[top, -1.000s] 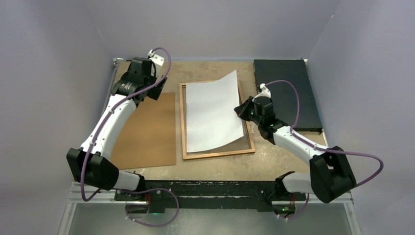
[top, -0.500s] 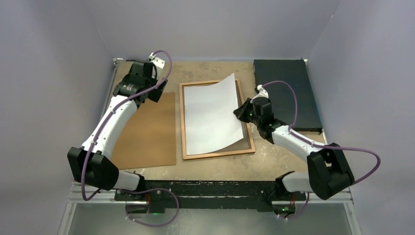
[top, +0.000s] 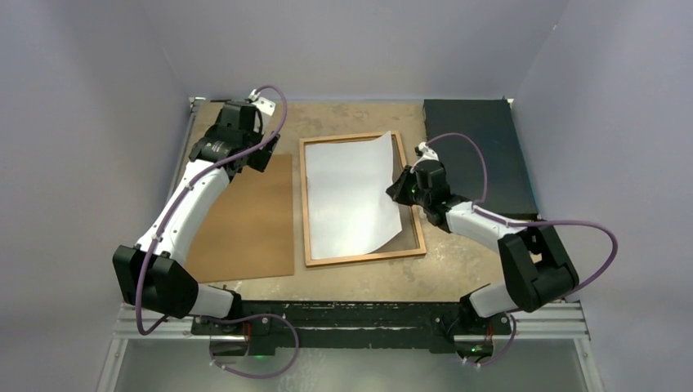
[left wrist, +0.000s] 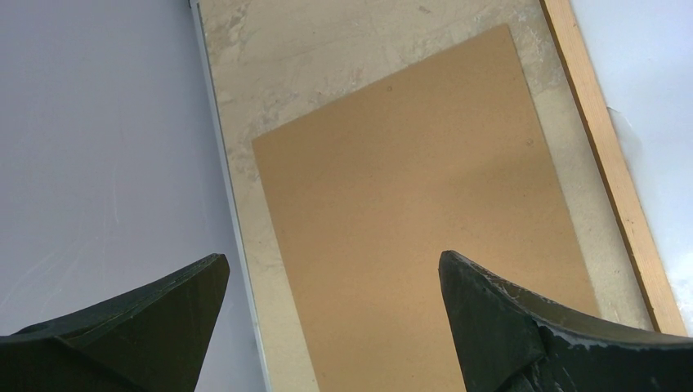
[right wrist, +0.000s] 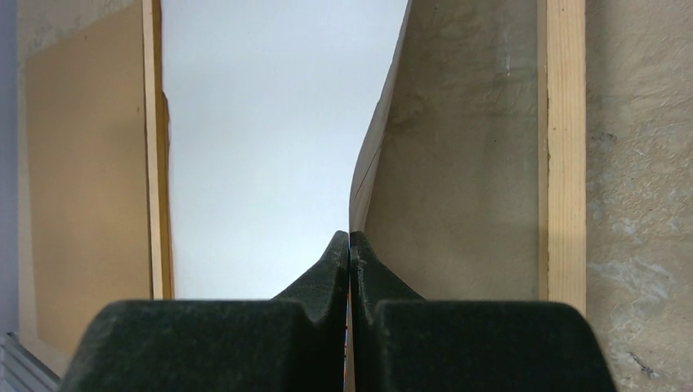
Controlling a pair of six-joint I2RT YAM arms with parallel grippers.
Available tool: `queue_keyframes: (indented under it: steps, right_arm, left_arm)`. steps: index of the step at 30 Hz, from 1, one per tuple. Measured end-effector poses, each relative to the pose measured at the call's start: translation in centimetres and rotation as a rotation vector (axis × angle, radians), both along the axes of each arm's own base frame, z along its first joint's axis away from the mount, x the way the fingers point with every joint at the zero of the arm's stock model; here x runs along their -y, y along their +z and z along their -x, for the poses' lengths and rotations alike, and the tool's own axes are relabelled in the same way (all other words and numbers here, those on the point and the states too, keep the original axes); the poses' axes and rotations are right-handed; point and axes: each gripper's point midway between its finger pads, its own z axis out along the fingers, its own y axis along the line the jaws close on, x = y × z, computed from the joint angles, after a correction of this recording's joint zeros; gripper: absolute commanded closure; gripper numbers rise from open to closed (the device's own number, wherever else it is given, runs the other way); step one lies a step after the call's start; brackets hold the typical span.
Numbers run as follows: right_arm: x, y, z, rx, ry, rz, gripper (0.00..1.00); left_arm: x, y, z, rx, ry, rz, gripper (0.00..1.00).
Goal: Put the photo into the frame
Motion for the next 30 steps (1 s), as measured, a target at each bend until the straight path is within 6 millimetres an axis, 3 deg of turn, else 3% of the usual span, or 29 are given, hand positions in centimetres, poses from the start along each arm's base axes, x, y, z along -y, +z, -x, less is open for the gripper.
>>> queue_keyframes:
  steps: [4,11,13,24,30]
  right_arm:
    - [0.3,0.0,-0.1,0.004,0.003,0.016,0.64]
    - [0.5,0.6,-0.5,0.015,0.021,0.065,0.29]
    - [0.6,1.1,-1.0,0.029,0.02,0.082,0.03]
    - [3.2,0.3,-1.5,0.026,-0.046,0.229,0.01]
    - [3.7,2.0,-2.3,0.077,-0.076,0.28,0.01]
  left_arm:
    - [0.0,-0.3,0.1,-0.002,0.0,-0.001,0.0]
    - [-0.1,-0.6,0.2,-0.007,0.0,-0.003,0.0]
    - [-0.1,-0.5,0.2,-0.006,0.001,-0.003,0.0]
    - [-0.2,-0.5,0.1,-0.003,0.006,-0.004,0.0]
    - [-1.6,-0.7,0.0,-0.009,0.033,0.019,0.03]
